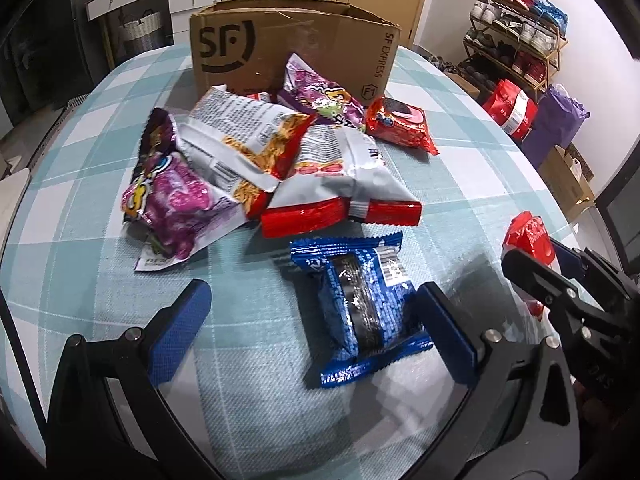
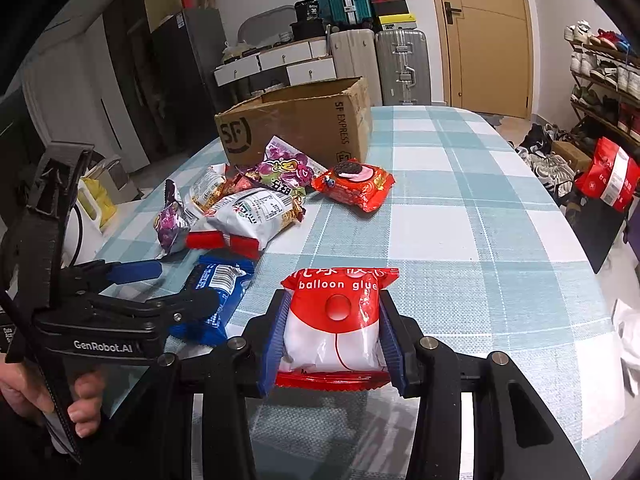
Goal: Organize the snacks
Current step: 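Grasp the red balloon glue packet with the right gripper while the left grasps the blue packet, then carry both packets over the SF box and release them inside, then withdraw both grippers from the box back toward the snack pile, then grasp the white noodle snack bag with the right gripper while the left approaches the purple candy bag, then grasp the purple candy bag with the left gripper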
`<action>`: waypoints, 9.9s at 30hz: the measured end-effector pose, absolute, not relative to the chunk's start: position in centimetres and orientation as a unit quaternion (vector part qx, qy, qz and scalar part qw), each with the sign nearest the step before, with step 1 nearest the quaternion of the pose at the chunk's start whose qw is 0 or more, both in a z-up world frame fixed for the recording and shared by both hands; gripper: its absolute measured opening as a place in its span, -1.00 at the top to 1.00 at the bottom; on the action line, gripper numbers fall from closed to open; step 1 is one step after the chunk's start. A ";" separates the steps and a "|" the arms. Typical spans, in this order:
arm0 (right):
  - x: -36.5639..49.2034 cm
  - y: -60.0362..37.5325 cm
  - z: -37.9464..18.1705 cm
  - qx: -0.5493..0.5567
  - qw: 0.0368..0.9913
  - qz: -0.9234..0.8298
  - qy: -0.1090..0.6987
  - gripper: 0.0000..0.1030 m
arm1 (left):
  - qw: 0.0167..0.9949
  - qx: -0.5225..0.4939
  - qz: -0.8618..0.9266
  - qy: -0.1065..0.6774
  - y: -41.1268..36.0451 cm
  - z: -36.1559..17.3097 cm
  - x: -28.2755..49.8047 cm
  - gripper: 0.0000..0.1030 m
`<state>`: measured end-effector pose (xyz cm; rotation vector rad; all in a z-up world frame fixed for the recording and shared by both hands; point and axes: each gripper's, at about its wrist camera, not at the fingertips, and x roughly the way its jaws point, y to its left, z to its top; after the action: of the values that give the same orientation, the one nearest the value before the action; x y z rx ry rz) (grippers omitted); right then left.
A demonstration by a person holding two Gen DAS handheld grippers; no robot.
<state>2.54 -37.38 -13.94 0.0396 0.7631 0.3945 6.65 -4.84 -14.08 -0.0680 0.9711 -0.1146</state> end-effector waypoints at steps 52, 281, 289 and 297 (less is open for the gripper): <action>2.6 -34.0 -8.2 0.039 0.903 0.255 0.342 0.16 | 0.909 -0.063 -0.102 0.399 0.2 -7.8 5.4 0.20; 12.6 -34.6 -14.6 0.126 0.866 0.285 0.392 0.02 | 0.864 -0.157 -0.070 0.472 6.9 -15.6 14.6 0.05; 11.9 -34.8 -13.7 0.125 0.869 0.285 0.385 0.02 | 0.870 -0.152 -0.075 0.464 7.5 -14.9 13.5 0.13; 11.1 -34.4 -12.6 0.119 0.873 0.287 0.375 0.02 | 0.877 -0.159 -0.078 0.448 8.3 -13.5 11.9 0.13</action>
<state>11.05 -34.42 -12.56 0.2482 0.7843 0.6001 11.93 8.28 -13.53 -0.3315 0.9340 -0.1638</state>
